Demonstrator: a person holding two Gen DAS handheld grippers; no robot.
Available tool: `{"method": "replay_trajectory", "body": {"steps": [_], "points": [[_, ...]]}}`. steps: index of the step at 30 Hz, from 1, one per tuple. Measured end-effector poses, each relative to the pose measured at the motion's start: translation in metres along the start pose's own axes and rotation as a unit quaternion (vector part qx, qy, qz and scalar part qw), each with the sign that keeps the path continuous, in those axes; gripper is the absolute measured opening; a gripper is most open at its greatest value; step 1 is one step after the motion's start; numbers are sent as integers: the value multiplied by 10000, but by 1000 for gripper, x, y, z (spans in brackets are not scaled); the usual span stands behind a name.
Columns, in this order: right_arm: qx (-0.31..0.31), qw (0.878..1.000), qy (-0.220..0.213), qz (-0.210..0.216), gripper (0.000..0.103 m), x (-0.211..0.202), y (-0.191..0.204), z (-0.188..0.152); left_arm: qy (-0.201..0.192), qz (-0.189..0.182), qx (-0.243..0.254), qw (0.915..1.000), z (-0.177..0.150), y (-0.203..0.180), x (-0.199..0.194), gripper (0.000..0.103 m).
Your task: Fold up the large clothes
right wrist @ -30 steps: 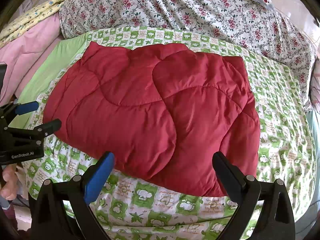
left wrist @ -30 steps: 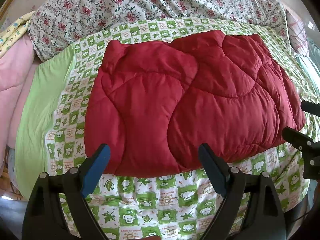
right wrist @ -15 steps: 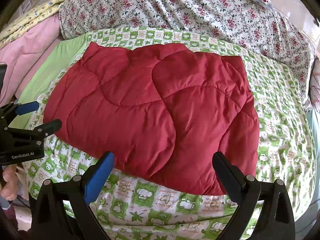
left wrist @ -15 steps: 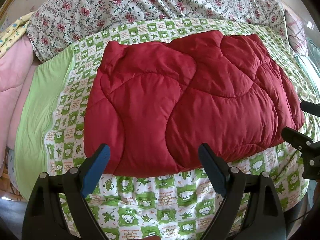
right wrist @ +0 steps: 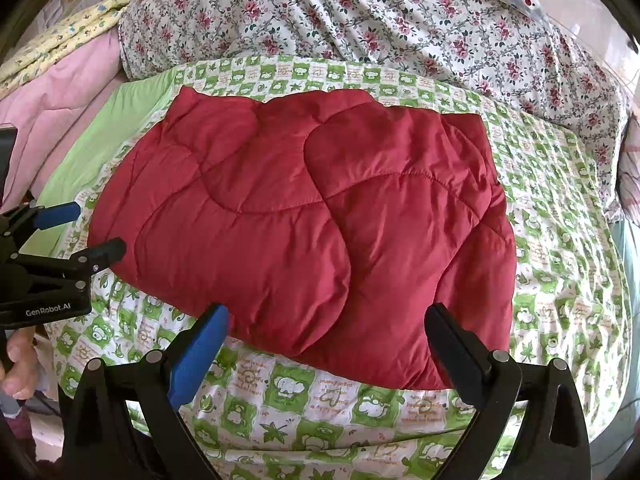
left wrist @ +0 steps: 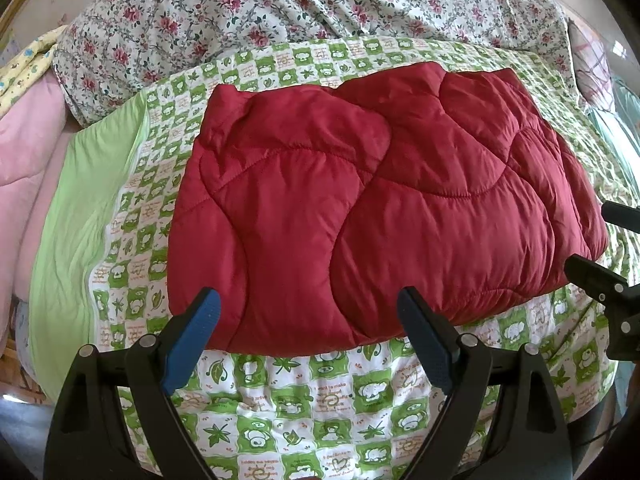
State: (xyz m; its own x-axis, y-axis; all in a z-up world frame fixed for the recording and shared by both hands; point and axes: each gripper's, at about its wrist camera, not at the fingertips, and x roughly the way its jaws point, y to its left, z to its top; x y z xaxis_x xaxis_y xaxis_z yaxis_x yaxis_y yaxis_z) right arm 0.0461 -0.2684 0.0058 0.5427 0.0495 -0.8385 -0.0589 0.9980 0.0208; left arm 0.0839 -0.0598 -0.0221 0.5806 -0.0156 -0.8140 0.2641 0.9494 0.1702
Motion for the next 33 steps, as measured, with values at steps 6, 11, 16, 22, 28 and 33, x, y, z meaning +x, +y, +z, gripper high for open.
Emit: {"method": "replay_trajectory", "body": {"steps": [6, 11, 16, 22, 28, 33], "points": [[5, 10000, -6, -5, 99, -1, 0, 0, -39, 4, 30, 10000, 1, -1, -2, 91], [9, 10000, -26, -26, 99, -6, 2, 1, -66, 3, 30, 10000, 1, -1, -4, 91], [23, 10000, -30, -39, 99, -8, 2, 2, -80, 11, 43, 10000, 2, -2, -4, 91], [25, 10000, -35, -37, 99, -7, 2, 2, -94, 18, 76, 9999, 3, -3, -4, 91], [25, 10000, -42, -39, 99, -8, 2, 2, -131, 36, 97, 9999, 3, -4, -5, 91], [21, 10000, -38, -43, 99, -8, 1, 2, -137, 41, 99, 9998, 3, -3, -5, 91]]}}
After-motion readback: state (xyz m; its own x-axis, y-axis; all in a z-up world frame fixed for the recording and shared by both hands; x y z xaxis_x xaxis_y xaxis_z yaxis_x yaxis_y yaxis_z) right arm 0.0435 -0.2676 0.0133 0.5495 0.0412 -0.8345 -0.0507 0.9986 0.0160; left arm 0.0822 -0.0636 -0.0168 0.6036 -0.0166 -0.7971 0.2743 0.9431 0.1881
